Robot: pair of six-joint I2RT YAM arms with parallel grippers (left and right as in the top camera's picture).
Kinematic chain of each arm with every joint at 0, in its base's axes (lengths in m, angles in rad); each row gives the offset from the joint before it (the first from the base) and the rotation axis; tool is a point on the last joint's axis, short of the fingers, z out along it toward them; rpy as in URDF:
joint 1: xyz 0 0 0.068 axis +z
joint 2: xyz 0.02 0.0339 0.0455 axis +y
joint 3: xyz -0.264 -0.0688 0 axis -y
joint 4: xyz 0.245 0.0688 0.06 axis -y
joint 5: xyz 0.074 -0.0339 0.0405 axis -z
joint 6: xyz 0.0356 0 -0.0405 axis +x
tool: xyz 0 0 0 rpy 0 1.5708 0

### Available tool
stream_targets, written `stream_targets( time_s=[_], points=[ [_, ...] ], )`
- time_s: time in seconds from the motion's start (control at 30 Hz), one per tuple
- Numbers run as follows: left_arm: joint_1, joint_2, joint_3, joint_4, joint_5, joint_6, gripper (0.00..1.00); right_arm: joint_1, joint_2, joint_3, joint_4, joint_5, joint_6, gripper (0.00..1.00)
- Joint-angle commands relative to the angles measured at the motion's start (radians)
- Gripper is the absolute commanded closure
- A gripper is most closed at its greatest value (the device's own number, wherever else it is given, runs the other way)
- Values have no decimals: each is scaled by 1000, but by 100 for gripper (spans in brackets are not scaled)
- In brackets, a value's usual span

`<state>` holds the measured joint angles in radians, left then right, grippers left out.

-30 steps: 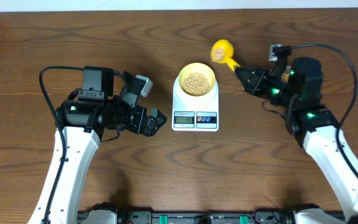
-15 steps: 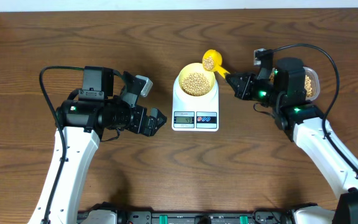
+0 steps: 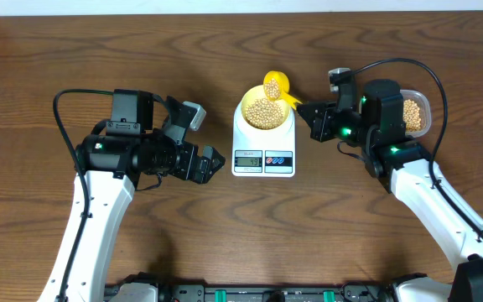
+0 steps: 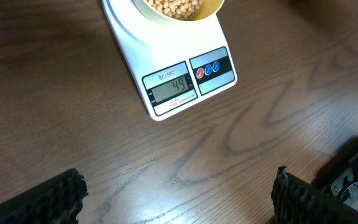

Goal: Scoop item into bowl and weigh 50g on scale

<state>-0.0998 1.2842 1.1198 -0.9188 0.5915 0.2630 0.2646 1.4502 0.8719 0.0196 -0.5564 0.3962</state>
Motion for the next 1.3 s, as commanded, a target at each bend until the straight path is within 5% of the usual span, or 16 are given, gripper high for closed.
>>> stream_targets(
  time_s=[0.0, 1.27],
  points=[
    [5, 4, -6, -3, -9, 6, 2, 10, 2, -2, -16, 0, -122, 99],
    [5, 4, -6, -3, -9, 6, 2, 26, 2, -2, -63, 17, -439, 99]
  ],
)
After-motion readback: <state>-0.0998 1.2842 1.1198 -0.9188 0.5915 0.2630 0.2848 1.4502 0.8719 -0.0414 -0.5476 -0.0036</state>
